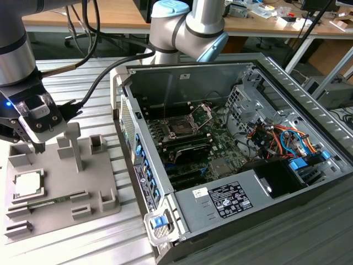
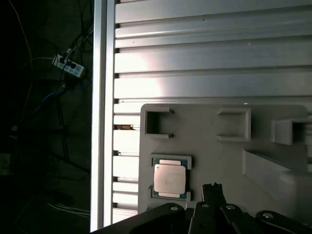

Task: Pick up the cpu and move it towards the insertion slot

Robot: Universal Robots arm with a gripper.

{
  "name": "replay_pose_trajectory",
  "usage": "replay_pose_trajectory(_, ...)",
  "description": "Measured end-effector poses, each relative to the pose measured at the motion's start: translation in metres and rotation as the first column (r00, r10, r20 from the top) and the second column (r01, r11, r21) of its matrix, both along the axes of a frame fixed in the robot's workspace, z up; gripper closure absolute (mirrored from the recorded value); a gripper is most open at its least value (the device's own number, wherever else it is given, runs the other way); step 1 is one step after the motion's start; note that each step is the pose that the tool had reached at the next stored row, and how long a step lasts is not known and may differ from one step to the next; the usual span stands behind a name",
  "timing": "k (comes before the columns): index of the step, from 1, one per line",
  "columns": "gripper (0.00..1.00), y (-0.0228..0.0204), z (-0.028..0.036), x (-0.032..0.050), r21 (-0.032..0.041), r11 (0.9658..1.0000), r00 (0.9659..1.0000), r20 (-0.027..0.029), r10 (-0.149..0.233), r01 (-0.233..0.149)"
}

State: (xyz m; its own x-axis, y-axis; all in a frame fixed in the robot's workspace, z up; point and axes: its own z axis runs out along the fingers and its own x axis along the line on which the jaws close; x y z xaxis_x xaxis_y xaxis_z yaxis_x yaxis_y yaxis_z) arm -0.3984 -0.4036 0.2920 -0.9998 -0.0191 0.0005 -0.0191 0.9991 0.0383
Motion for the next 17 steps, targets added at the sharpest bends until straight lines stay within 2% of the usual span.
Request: replay_pose_trajectory(17, 0.89, 0.0000, -0.0081, -0.0008, 0.0000, 1.0000, 1.0000, 0.0000, 0.000, 0.000)
